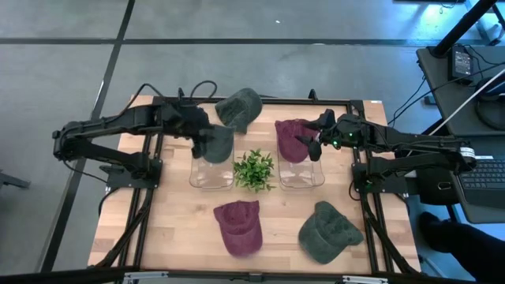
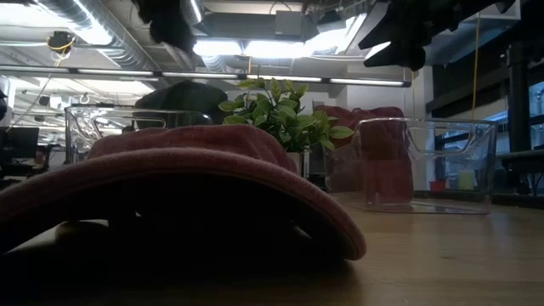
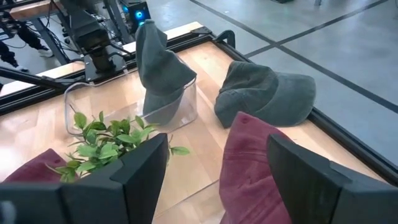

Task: Pick & Place hat
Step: Put the red cap into the right transparent bin

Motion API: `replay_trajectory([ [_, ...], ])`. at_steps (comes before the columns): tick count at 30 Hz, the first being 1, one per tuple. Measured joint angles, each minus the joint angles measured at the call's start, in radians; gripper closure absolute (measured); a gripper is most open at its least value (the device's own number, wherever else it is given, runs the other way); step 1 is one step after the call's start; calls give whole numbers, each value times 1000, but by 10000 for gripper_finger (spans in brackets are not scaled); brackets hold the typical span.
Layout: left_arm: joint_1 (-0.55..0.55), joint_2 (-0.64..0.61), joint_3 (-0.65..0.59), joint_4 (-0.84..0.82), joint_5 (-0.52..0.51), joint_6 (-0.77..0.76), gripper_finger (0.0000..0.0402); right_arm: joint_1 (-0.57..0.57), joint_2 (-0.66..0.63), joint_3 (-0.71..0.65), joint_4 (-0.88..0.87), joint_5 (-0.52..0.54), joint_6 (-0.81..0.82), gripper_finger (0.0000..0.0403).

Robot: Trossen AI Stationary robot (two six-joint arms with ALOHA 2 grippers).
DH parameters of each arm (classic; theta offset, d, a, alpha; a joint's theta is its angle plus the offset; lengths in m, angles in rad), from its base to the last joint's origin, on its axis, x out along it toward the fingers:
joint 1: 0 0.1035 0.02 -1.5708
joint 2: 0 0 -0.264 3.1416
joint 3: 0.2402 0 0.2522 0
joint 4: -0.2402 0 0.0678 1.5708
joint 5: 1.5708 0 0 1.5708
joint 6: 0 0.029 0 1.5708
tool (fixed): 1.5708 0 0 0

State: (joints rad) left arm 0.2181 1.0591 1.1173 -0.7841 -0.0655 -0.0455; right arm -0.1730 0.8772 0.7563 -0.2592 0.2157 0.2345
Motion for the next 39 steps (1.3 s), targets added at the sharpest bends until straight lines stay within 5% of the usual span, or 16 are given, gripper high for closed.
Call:
replay_trajectory([
  [6,-80,12,0,147,143,21,210,0,0,0,0,-32,10,132],
  [28,-444,191,0,299,148,-184,214,6,48,0,-7,-141,-27,132],
  [39,-585,434,0,288,-24,-431,212,6,92,0,-7,-141,-34,132],
])
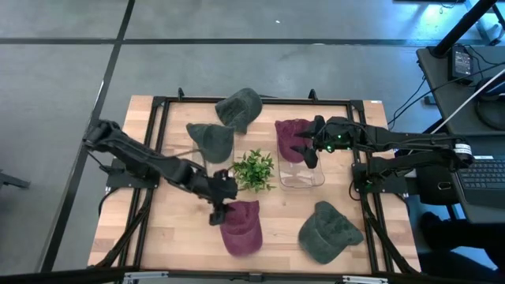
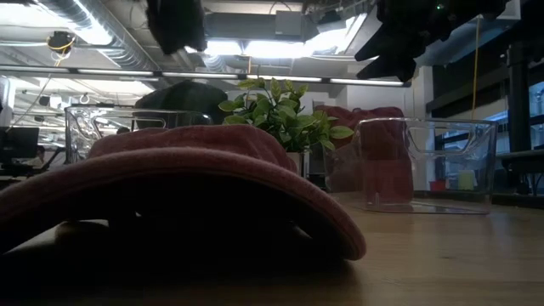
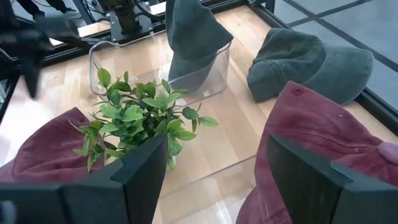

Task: Pick & Place hat
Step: Put the red cap into the right transparent bin

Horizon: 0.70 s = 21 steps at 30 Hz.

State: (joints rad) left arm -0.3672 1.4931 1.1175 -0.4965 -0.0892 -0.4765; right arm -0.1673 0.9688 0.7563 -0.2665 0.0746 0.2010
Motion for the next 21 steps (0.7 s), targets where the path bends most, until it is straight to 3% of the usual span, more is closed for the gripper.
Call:
replay_trajectory([
  [11,-6,236,0,31,-56,-109,214,0,0,0,0,0,-4,132],
  [14,-9,279,4,43,-114,-149,214,0,0,0,-9,0,-4,132],
  [18,-20,300,5,47,-208,-206,215,0,0,0,-17,0,-4,132],
  [21,-26,299,9,60,-219,-217,213,0,0,0,-24,1,-8,132],
])
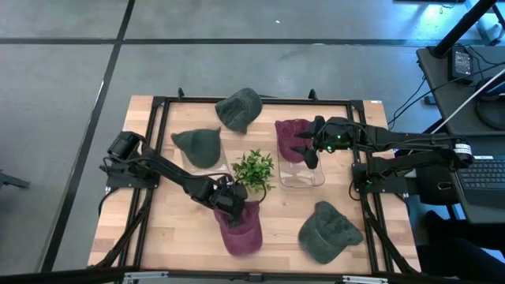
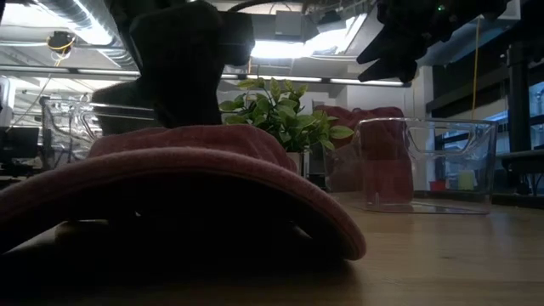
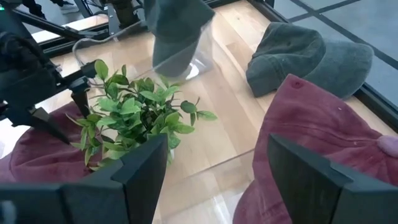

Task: Pick & Place hat
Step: Put the red cap into the right transparent bin

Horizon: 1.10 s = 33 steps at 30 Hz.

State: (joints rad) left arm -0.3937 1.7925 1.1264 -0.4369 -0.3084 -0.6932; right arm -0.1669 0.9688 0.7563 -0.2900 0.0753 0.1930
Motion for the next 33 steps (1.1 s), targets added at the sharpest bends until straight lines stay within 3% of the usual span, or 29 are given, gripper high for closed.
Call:
replay_trajectory([
  [12,-21,1,187,-134,127,38,213,0,0,0,0,2,-37,132],
  [20,-114,2,185,-269,-71,-44,211,0,0,0,-16,2,-71,132],
  [27,-263,2,185,-262,-76,-62,213,0,0,0,-81,2,-71,132],
  [33,-320,5,186,-262,-214,-22,210,0,0,0,-90,2,-67,132],
])
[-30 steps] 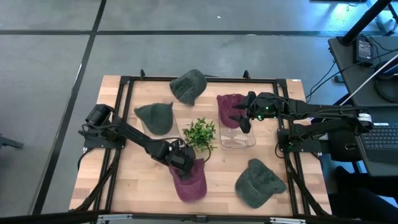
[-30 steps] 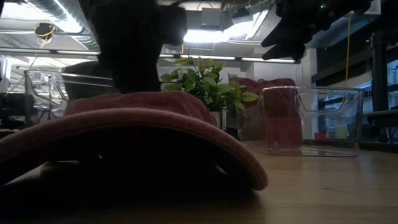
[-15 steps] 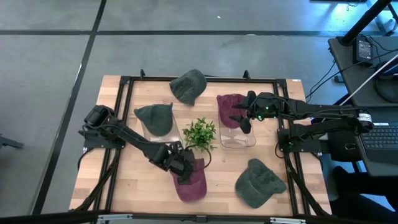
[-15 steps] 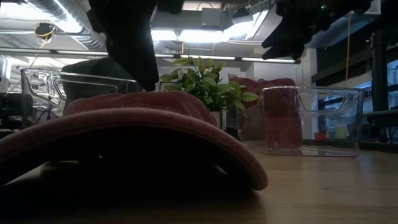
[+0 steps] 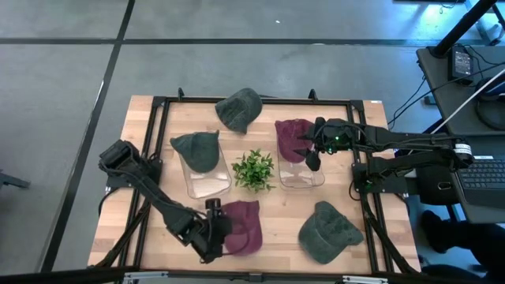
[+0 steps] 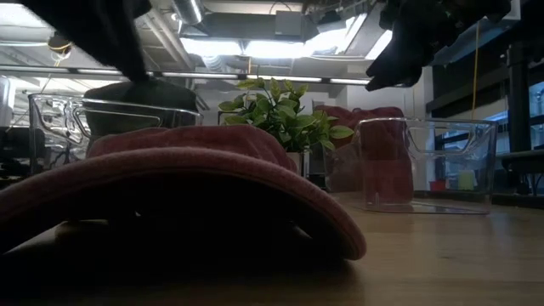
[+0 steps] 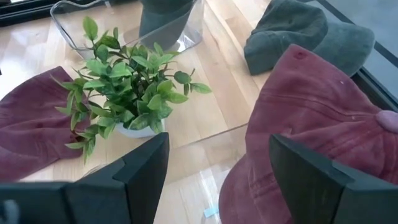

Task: Pick & Place hat
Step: Put the red cap into the right transparent bin

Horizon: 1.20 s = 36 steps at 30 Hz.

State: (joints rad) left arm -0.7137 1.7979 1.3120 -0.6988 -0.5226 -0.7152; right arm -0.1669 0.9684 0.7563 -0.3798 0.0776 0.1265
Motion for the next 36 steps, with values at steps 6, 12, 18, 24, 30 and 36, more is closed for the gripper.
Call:
replay_trajectory([
  [6,22,62,0,89,35,24,214,0,0,0,0,0,1,132],
  [12,37,141,0,147,99,127,212,0,0,0,0,0,19,132],
  [18,44,175,3,169,129,88,211,0,0,0,0,0,26,132],
  [24,43,177,2,206,127,88,215,0,0,0,0,0,26,132],
  [30,44,177,2,208,144,141,228,0,0,0,0,0,26,132],
  [36,43,177,2,208,155,163,304,0,0,0,0,14,26,132],
])
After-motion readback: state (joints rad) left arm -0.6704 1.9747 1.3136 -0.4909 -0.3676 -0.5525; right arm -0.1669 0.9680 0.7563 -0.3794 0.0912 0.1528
